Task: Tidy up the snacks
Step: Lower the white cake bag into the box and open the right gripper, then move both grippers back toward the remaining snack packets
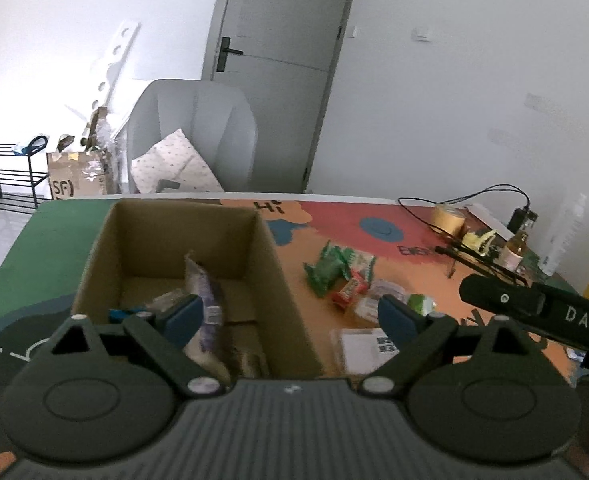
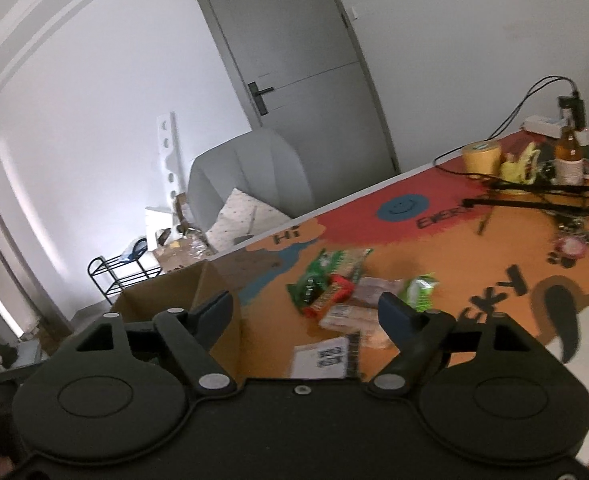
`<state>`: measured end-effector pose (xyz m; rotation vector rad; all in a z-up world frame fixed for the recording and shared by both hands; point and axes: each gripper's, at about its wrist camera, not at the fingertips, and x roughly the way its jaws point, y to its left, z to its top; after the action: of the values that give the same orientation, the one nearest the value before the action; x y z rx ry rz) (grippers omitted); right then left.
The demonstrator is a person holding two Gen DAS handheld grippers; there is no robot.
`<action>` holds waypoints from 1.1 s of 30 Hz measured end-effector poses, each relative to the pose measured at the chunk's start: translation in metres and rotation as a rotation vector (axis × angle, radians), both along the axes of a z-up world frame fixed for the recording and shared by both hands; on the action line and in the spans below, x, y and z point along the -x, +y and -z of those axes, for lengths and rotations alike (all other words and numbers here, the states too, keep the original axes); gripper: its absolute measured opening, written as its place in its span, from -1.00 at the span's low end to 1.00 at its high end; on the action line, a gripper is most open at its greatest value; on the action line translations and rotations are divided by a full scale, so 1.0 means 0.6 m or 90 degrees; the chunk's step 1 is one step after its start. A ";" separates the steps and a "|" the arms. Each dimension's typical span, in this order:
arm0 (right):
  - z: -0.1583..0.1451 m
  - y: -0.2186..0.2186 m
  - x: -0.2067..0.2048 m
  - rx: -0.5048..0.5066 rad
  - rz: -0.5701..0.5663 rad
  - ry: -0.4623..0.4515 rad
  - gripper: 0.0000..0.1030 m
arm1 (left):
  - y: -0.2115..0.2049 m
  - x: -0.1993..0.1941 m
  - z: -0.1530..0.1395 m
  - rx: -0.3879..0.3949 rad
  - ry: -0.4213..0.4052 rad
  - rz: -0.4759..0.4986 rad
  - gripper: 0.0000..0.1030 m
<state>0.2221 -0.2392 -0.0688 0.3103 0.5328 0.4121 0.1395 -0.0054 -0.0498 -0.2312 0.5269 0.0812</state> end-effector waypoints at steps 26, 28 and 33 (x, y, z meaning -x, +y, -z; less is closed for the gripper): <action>0.040 -0.127 0.005 0.036 0.052 0.029 0.90 | -0.117 -0.026 0.037 0.043 0.026 0.075 0.81; 0.047 -0.133 0.002 0.034 0.052 0.032 0.90 | -0.121 -0.031 0.045 0.049 0.034 0.076 0.79; 0.065 -0.143 -0.005 0.022 0.046 0.039 0.89 | -0.133 -0.041 0.061 0.049 0.045 0.076 0.70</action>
<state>0.2248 -0.3250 -0.1077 0.3080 0.5862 0.3244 0.1639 -0.0854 -0.0866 -0.2717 0.6133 -0.0473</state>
